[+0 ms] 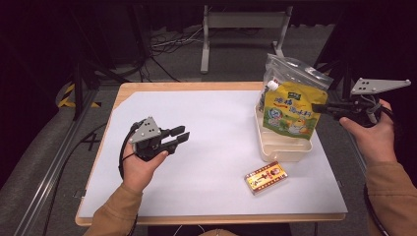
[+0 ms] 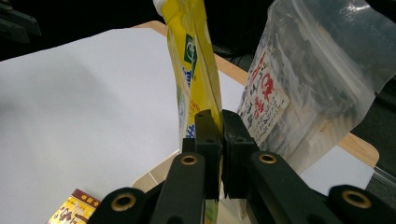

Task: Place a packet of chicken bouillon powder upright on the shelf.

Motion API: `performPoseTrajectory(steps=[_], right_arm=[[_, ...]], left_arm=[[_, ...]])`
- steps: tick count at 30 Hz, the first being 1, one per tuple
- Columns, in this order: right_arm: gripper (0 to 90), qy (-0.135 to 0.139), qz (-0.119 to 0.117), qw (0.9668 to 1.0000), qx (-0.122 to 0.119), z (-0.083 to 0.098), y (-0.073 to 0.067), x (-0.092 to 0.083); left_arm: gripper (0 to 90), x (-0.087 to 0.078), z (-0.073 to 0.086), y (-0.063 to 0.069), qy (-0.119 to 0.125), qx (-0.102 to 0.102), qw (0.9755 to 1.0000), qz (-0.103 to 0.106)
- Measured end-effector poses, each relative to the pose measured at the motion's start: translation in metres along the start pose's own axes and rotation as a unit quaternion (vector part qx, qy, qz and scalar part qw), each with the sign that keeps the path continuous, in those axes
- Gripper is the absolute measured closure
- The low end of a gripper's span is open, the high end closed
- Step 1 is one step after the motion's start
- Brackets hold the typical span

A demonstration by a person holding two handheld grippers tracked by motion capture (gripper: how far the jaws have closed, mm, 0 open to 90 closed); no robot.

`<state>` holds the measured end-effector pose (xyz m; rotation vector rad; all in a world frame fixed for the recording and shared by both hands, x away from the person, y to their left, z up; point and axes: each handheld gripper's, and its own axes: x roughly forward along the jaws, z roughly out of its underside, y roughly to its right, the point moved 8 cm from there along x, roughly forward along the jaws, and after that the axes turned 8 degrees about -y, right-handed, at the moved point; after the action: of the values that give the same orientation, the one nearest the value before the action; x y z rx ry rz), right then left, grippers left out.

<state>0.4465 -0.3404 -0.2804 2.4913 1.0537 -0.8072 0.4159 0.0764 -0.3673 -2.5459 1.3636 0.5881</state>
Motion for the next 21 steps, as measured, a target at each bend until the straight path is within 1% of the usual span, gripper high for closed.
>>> performPoseTrajectory(steps=[10, 16, 21], right_arm=[[87.4, -0.001, -0.008, 1.0000, -0.001, 0.0072, 0.0018, 0.0069], [87.4, 0.001, -0.018, 0.9998, -0.007, 0.0079, -0.0021, 0.0070], [87.4, 0.002, -0.025, 0.9996, -0.010, 0.0087, -0.0045, 0.0064]], left_arm=[[69.8, 0.0008, 0.0015, -0.0011, -0.002, -0.003, 1.0000, 0.000], [70.0, 0.0008, 0.0022, -0.0014, -0.003, -0.006, 1.0000, -0.001], [70.1, 0.0013, 0.0018, -0.0011, -0.003, -0.002, 1.0000, -0.002]])
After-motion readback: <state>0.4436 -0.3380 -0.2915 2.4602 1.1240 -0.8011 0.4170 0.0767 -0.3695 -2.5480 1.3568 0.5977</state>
